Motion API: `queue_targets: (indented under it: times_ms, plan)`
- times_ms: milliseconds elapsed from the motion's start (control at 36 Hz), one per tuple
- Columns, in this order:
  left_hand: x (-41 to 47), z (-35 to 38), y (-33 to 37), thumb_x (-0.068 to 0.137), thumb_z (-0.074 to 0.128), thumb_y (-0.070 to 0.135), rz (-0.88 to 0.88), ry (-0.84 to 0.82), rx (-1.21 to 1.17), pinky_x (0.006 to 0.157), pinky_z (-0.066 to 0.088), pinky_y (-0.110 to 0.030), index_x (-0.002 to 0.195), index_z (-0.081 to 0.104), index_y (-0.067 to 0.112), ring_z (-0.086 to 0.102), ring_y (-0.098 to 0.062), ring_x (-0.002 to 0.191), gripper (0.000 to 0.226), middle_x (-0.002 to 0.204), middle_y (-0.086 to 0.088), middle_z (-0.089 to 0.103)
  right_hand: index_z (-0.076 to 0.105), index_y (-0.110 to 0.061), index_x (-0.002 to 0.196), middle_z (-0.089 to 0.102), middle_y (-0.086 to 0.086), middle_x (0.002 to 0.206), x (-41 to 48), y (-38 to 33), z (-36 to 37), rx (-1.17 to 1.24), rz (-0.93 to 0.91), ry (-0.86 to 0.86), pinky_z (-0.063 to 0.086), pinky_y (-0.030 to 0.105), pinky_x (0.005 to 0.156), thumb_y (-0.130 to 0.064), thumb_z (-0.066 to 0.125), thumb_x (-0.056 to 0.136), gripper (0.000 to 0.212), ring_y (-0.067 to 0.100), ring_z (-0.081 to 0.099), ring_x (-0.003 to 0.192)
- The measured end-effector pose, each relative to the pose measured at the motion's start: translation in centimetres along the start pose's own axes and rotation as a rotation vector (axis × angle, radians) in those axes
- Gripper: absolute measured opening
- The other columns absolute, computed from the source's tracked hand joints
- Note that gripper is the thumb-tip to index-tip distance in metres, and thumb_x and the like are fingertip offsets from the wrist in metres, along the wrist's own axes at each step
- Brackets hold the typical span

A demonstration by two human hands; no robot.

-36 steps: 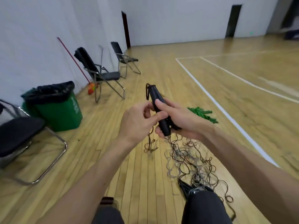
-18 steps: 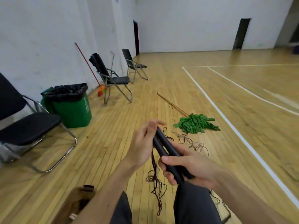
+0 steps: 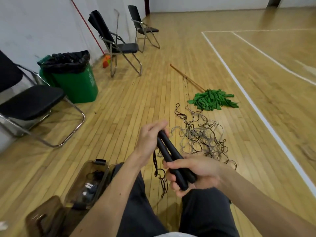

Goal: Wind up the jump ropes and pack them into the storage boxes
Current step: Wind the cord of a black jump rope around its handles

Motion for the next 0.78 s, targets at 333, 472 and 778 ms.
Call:
queue_targets:
  times_ms: [333,472,778]
  plan:
    - [1.9,-3.5,-4.4,0.091,0.061,0.04,-0.058,0.113,-0.071,0.074,0.045,-0.036,0.053,0.064,0.018,0.058,-0.009,0.063,0.044,0.059,0.002,0.059,0.061,-0.01,0.099,0.048,0.0,0.072,2.2,1.4,-1.3,0.042,0.064,-0.066,0.037,0.017,0.049,-0.014,0.069,0.092,0.011,0.007,0.046,0.055]
    - [2.7,-3.2,-5.4,0.099,0.056,0.026,-0.088,0.101,-0.139,0.059,0.037,-0.023,0.06,0.059,0.008,0.046,-0.008,0.054,0.043,0.054,0.005,0.051,0.058,-0.014,0.083,0.046,0.0,0.068,2.6,0.9,-1.2,0.009,0.052,-0.03,0.038,0.017,0.045,-0.012,0.063,0.098,0.016,0.007,0.043,0.052]
    - [3.8,-0.5,-6.9,0.092,0.056,0.039,-0.165,-0.003,-0.204,0.042,0.034,-0.019,0.058,0.046,0.013,0.035,-0.009,0.04,0.044,0.047,0.005,0.039,0.059,-0.021,0.068,0.044,-0.001,0.065,3.5,0.4,-0.3,0.062,0.034,0.028,0.035,0.02,0.047,-0.019,0.061,0.098,0.03,0.01,0.042,0.051]
Point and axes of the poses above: each hand's wrist, its own x-axis towards the middle knuckle, its own z-axis out of the palm, y = z × x, the point moved 7 cm from there along x, towards the middle knuckle
